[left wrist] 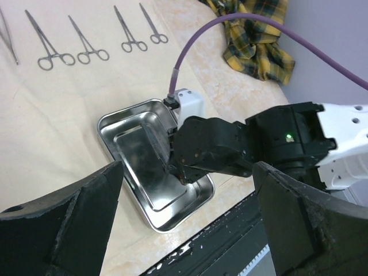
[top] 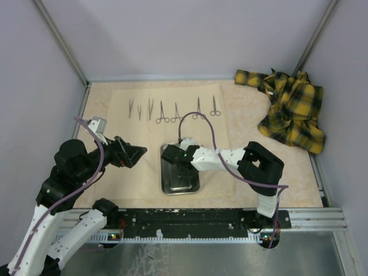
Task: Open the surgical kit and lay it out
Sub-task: Pick up the medical item from the container.
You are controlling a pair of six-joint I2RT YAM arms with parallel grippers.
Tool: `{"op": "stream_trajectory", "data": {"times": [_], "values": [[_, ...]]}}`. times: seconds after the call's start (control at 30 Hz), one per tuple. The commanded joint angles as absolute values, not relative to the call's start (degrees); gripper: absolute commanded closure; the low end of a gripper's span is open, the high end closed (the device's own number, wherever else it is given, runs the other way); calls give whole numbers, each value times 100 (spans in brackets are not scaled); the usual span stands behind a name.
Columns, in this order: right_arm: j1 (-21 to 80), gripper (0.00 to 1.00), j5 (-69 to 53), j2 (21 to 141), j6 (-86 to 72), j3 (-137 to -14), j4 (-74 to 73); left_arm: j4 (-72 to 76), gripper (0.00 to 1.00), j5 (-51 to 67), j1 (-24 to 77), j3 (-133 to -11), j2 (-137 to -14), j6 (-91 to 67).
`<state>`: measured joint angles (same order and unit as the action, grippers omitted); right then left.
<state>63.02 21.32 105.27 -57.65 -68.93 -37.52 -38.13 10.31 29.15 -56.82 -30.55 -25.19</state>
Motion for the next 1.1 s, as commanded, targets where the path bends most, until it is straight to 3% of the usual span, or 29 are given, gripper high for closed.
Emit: {"op": "stream_trajectory", "data": {"times": [0.0, 0.33, 1.07], "values": [[6268, 100, 2075, 10222, -5556, -6601, -3644, -3374, 1, 643, 2929, -5451, -3299, -2748], [6267, 100, 2047, 9867, -5146, -6374, -3465, -2736, 1, 424, 2932, -4973, -3894, -3167], [6267, 100, 2357, 8831, -5015, -6149, -3401, -656, 1, 2053, 2929, -4217, -5573, -4095]]}}
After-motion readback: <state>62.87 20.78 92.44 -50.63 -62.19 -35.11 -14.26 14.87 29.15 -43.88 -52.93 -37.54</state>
